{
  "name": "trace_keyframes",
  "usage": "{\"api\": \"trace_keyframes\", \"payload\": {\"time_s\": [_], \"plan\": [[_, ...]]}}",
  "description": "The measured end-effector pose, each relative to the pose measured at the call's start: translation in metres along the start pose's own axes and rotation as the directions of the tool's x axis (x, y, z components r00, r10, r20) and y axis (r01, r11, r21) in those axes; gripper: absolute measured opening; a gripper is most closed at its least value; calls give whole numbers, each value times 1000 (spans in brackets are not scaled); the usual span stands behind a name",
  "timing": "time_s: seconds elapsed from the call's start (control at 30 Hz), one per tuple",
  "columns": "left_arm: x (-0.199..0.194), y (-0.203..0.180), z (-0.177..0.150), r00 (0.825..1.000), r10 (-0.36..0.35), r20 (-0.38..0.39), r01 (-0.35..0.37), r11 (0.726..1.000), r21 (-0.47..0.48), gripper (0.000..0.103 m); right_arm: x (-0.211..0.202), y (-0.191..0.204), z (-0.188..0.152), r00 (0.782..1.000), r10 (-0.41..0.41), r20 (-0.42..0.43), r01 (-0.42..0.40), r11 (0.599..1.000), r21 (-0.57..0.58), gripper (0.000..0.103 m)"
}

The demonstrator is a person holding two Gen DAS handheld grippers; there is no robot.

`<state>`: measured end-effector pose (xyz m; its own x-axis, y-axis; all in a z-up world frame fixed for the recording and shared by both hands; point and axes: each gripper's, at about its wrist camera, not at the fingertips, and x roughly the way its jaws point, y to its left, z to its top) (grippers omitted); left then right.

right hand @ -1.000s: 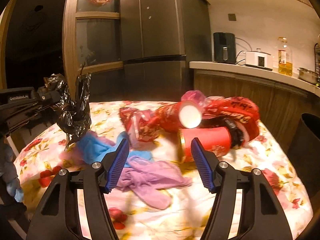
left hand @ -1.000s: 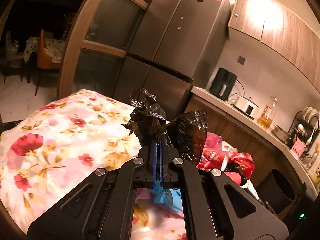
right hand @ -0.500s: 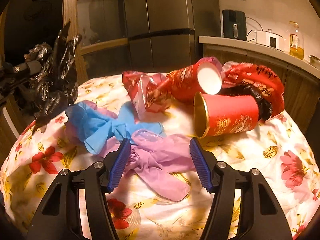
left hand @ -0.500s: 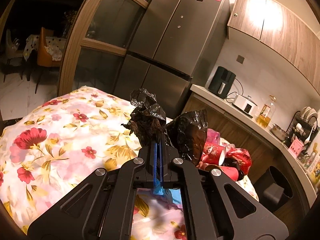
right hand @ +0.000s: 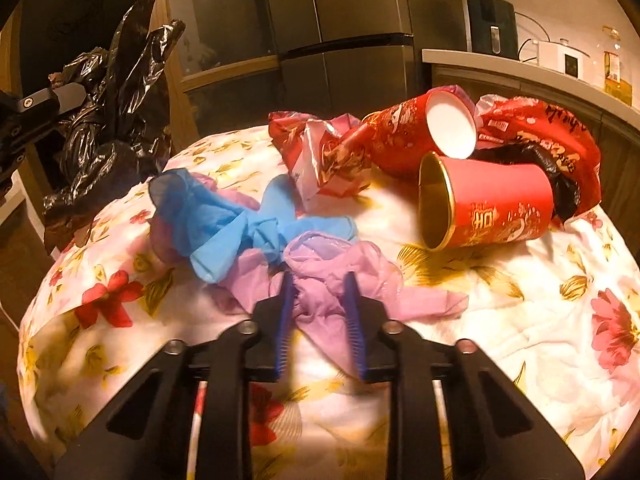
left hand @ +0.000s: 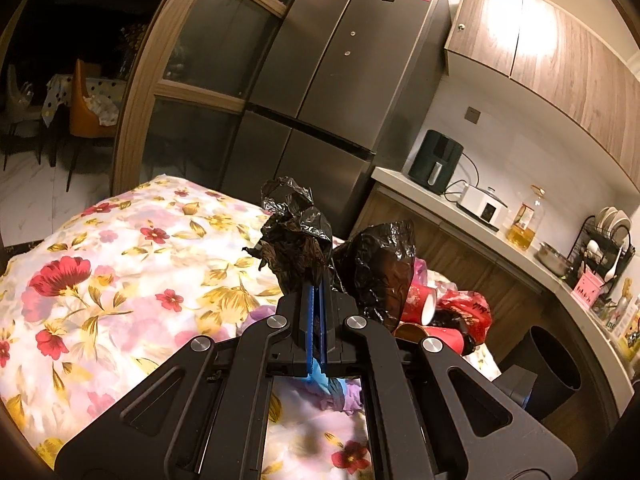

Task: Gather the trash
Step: 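Grasp the purple glove with the right gripper while the left gripper holds the black bags, then carry the black bags and purple glove in both grippers over the black bin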

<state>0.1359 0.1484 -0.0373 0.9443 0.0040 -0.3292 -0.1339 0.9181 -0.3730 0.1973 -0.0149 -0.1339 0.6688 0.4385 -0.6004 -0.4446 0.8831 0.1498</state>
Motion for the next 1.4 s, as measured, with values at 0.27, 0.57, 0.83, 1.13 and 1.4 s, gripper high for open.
{"api": "trace_keyframes", "payload": {"time_s": [0.27,0.57,0.83,1.13,1.4], "plan": [[-10,-8,-6,1000,-3,-1,3,1000,17,1,-26,-9,-6,999,-4,37,3,1000,22,6],[-18,-26,-11,1000,-24,-4,24,999,42,1,-77,-26,-11,992,-46,122,42,999,32,5],[-20,-52,-24,998,-67,-22,68,995,75,1,-122,-52,-11,976,-97,196,85,994,70,5],[-18,-92,-36,991,-131,-39,135,982,132,1,-154,-78,-12,955,-154,254,129,985,115,4],[-11,-119,-43,983,-172,-61,180,970,163,1,-170,-99,-11,942,-192,276,155,976,150,4]]}}
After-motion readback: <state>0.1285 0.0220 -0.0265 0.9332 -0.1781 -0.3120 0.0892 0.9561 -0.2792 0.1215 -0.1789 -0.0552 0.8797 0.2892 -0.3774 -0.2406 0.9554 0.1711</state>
